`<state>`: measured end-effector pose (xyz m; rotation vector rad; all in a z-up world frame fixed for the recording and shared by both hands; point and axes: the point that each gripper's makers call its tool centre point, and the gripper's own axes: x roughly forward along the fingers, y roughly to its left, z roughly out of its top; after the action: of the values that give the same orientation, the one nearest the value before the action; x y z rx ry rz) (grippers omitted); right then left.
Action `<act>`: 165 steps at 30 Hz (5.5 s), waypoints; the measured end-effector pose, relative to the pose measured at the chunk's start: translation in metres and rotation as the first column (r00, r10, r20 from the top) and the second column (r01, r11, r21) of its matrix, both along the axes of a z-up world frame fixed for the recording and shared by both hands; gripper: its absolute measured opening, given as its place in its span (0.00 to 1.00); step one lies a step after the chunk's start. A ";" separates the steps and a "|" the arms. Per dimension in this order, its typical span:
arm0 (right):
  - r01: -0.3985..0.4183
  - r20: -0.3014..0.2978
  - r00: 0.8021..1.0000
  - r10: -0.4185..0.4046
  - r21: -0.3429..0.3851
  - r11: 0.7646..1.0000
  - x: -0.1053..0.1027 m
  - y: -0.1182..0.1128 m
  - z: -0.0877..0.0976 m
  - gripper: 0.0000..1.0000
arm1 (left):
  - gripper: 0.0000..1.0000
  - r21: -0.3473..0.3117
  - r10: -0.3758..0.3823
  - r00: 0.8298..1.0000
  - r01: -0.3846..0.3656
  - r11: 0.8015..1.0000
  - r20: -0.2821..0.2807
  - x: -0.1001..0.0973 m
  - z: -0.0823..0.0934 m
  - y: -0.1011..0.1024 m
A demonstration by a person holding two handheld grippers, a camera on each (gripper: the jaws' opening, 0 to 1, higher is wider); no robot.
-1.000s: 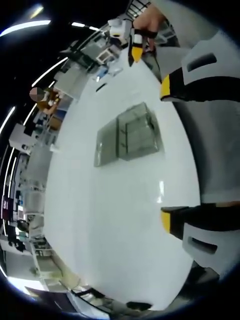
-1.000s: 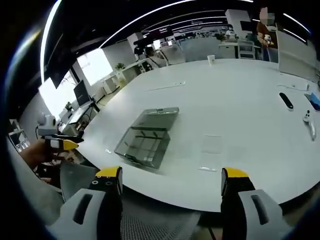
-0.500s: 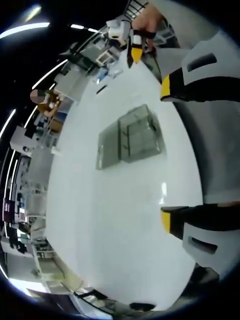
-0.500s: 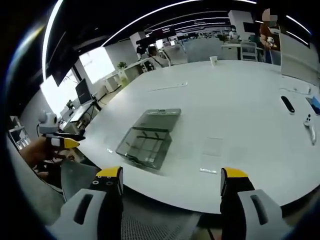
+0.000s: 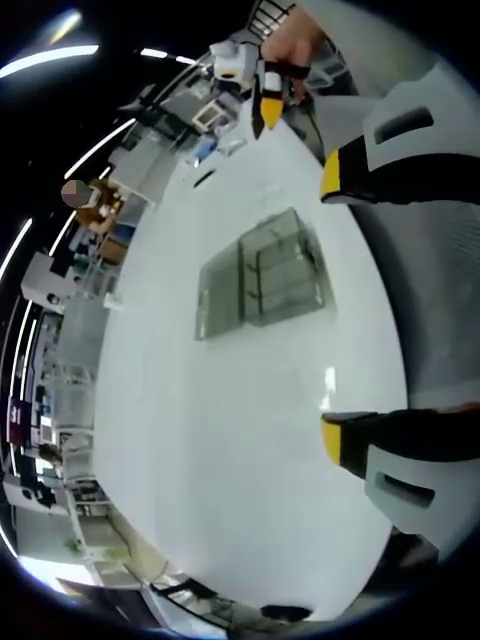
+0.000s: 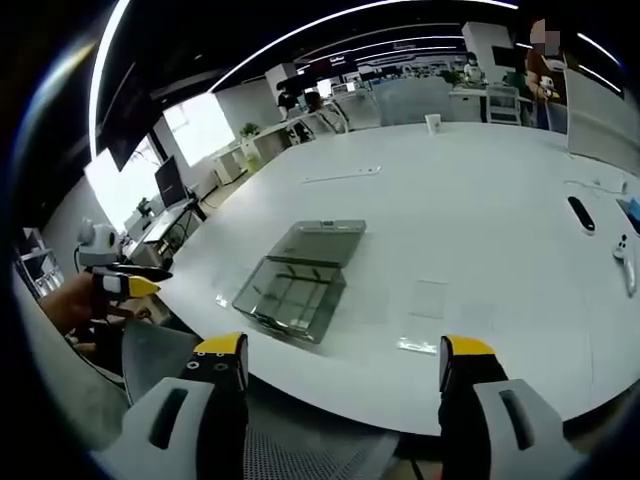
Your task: Insert the divider into the dual guide fixture by aligning both edges with the guide slots and pushing it downward to the bottom, including one-sided entry, uneven engagement, binding, and posture correction.
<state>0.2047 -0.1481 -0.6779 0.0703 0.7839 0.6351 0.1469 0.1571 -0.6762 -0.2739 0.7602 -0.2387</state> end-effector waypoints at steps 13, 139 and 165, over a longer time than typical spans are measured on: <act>-0.020 0.004 1.000 0.020 0.009 1.000 0.008 -0.007 -0.005 0.75 | 0.83 -0.002 0.018 1.000 -0.018 1.000 0.023 0.002 0.001 -0.006; 0.057 -0.081 0.994 -0.071 -0.167 0.984 0.077 -0.021 -0.089 0.55 | 0.74 -0.021 -0.215 0.972 0.218 0.976 0.099 0.022 -0.016 -0.069; 0.058 -0.137 0.987 -0.088 -0.206 0.977 0.089 -0.018 -0.121 0.47 | 0.74 -0.008 -0.209 0.975 0.210 0.978 0.073 0.023 -0.021 -0.064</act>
<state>0.2942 -0.1659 -0.7988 -0.0406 0.9786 0.4817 0.1697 0.0934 -0.6975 -0.1981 0.7163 -0.4520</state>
